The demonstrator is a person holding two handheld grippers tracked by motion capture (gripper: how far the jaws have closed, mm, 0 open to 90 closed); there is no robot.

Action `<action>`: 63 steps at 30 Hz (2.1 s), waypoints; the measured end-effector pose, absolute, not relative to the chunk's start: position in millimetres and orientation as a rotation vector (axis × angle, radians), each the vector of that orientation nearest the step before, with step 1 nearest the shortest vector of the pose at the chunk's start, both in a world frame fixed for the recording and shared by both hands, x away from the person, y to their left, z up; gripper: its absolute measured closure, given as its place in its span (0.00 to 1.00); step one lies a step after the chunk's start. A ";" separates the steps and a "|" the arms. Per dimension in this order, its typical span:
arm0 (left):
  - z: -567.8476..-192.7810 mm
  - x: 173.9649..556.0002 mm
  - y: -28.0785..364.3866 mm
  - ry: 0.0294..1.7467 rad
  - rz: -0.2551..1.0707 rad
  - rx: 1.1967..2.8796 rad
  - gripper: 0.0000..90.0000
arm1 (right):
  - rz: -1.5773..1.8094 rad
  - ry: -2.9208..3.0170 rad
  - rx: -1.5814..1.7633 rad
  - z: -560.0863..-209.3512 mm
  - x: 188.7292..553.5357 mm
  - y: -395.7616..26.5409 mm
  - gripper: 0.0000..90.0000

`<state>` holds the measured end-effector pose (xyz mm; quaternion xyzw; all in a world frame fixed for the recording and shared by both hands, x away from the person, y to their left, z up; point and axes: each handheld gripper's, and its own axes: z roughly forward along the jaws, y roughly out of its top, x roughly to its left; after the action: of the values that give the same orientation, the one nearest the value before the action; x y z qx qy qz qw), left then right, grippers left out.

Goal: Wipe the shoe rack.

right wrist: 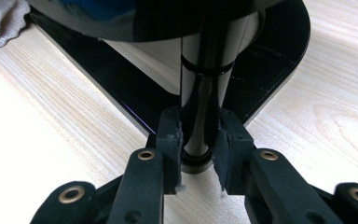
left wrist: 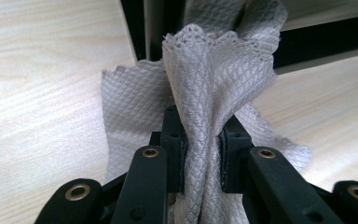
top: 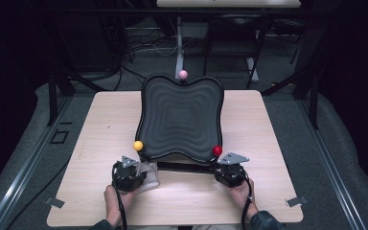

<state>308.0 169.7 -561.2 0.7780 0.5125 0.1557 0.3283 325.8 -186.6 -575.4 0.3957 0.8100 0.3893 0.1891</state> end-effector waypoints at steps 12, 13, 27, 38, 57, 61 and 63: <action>-532.0 291.1 184.7 1.255 0.439 2.040 0.85 | 1.095 2.278 1.112 -575.3 325.8 -186.4 0.82; -530.4 292.0 185.8 1.248 0.436 2.049 0.85 | 1.094 2.277 1.112 -575.3 325.8 -186.4 0.82; -505.8 308.5 186.5 1.189 0.486 2.088 0.86 | 1.094 2.276 1.112 -575.4 325.7 -186.1 0.82; -498.2 311.9 178.7 1.148 0.427 2.091 0.86 | 1.092 2.274 1.112 -575.4 325.7 -185.9 0.82; -496.0 313.9 142.5 1.088 0.314 2.083 0.86 | 1.092 2.275 1.112 -575.4 325.6 -185.1 0.82; -497.2 316.7 133.7 1.082 0.290 2.083 0.86 | 1.094 2.275 1.112 -575.4 325.7 -185.2 0.82; -498.2 318.4 129.8 1.085 0.273 2.073 0.85 | 1.093 2.275 1.111 -575.4 325.7 -185.3 0.82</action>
<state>318.4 129.8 -498.2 0.8129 0.4255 0.1070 0.3830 325.7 -185.3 -575.4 0.3956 0.8098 0.3891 0.1906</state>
